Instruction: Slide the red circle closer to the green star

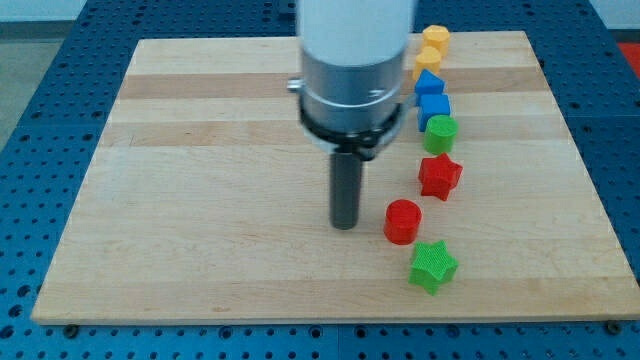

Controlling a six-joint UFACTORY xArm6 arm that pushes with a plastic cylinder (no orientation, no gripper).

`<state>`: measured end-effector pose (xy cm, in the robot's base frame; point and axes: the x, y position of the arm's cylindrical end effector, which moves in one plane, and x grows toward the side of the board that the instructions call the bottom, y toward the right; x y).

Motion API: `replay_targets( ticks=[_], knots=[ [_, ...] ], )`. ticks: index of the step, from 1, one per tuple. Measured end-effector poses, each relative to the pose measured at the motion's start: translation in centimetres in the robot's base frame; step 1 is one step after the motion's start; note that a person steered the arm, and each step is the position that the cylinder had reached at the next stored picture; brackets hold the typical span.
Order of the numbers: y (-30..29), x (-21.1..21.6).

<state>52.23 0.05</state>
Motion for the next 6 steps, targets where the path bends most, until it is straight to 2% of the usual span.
replay_targets(
  ticks=[3, 5, 6],
  knots=[
    [3.0, 2.3],
    [3.0, -0.3],
    [5.3, 1.8]
  ],
)
